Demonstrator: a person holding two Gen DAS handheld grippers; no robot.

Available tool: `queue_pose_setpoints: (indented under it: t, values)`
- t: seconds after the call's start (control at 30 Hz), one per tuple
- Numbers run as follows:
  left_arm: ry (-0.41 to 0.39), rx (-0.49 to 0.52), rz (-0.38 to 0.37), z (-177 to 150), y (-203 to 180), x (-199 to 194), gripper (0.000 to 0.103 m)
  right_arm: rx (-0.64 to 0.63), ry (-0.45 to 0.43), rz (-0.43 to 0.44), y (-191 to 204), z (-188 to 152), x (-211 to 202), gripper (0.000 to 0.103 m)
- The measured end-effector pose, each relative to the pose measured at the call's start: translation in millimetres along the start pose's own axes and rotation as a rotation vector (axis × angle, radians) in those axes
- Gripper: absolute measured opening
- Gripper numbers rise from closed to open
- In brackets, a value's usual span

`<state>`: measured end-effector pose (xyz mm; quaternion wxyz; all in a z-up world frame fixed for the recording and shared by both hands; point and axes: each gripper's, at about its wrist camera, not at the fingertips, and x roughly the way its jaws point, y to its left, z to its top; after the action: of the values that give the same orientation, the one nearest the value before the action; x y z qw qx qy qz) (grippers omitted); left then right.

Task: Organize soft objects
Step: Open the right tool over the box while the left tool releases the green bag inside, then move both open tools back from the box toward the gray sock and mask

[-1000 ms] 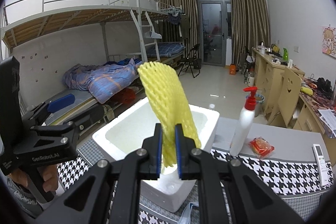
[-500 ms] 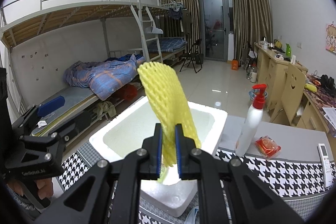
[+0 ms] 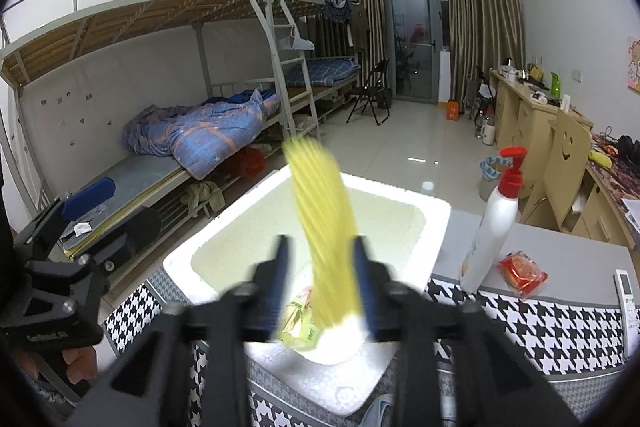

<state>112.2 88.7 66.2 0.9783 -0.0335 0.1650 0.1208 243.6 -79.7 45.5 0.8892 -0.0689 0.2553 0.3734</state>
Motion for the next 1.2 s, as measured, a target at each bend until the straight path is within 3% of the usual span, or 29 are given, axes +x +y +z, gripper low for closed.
queue_pose_setpoints:
  t: [0.03,0.07,0.43,0.57,0.67,1.2]
  values:
    - [0.0,0.0,0.001,-0.1,0.2,0.1,0.102,0.001,-0.006,0.0,0.5,0.0,-0.7,0.068]
    - [0.001,-0.001,0.002,-0.2,0.5,0.1,0.102,0.003,-0.015,0.0,0.8,-0.1,-2.2,0.07]
    - [-0.001,0.001,0.002,-2.5,-0.7,-0.4,0.102,0.008,-0.026,-0.001,-3.2,-0.8,-10.6,0.071]
    - [-0.003,0.004,0.005,-1.8,-3.9,-1.0,0.102,0.02,-0.044,-0.009,-4.5,-1.8,-15.7,0.087]
    - [-0.003,0.009,0.007,-0.2,-7.9,-3.7,0.102,0.025,-0.064,-0.013,-5.9,-3.0,-23.0,0.091]
    - [-0.024,0.024,-0.019,1.2,-24.4,-24.2,0.102,0.009,-0.103,-0.024,-12.0,-8.3,-45.4,0.092]
